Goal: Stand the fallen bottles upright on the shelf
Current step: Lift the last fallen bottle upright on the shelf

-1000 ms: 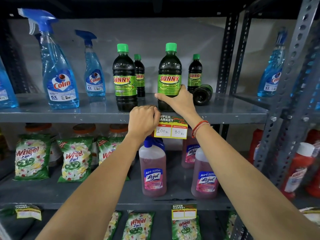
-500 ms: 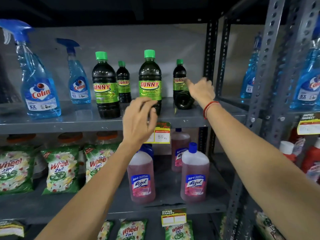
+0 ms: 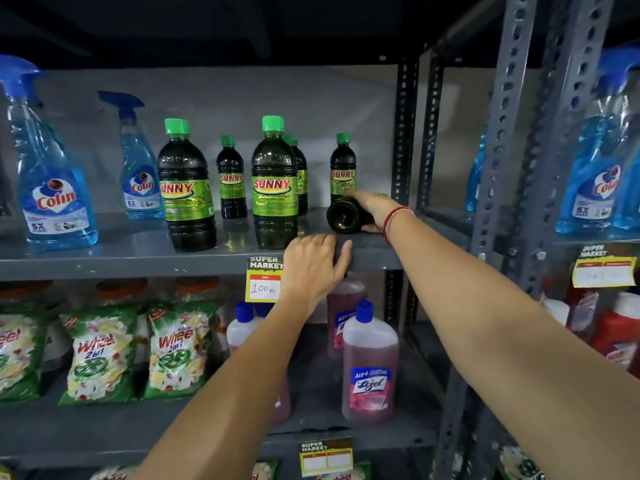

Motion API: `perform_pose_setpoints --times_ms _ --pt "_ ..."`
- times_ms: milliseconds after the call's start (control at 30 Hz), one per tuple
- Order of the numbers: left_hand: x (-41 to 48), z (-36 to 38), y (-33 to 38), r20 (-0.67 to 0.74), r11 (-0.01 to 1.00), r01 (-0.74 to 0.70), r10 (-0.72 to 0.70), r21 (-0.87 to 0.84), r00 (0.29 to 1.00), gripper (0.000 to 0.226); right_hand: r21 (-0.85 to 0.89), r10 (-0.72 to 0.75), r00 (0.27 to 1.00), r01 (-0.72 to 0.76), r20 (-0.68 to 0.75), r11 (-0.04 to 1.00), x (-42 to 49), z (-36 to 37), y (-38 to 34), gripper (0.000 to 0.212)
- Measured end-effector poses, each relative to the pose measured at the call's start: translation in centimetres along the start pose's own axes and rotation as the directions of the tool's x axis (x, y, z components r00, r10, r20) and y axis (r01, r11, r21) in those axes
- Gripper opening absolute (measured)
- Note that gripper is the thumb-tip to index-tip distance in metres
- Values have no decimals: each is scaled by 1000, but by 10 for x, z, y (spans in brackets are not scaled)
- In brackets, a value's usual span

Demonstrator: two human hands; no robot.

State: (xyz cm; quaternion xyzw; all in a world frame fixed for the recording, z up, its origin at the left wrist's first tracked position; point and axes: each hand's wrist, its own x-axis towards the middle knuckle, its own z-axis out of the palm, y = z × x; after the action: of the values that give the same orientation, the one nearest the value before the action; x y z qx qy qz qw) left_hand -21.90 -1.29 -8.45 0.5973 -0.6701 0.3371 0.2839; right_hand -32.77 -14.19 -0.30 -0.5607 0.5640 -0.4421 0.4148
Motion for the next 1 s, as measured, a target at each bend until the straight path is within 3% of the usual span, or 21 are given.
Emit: perform_pose_setpoints --times_ms 67,267,400,533,633,867,1000 --pt "0 0 0 -25 1000 2 -2 6 1000 53 33 -1 1000 1 -1 999 -1 0 2 47" --pt "-1 -1 2 -42 1000 20 -21 -9 999 44 144 -77 989 95 -124 985 -10 3 11 77" --pt "-2 -1 3 -20 999 29 -30 -27 999 46 -18 -224 936 228 -271 974 -18 7 16 75" --pt "-1 0 3 -13 999 32 -32 -27 999 49 -122 -418 850 401 -321 908 -28 4 12 58" --pt "-2 1 2 -24 999 34 -35 -22 999 51 -209 -476 819 429 -321 879 -33 1 13 60" --pt "-1 4 1 -22 999 40 -40 -6 999 61 -341 -507 831 418 -231 842 -36 5 16 71" --pt "-1 3 1 -20 999 45 -45 -9 999 60 -164 -402 900 377 -168 912 -28 2 17 82"
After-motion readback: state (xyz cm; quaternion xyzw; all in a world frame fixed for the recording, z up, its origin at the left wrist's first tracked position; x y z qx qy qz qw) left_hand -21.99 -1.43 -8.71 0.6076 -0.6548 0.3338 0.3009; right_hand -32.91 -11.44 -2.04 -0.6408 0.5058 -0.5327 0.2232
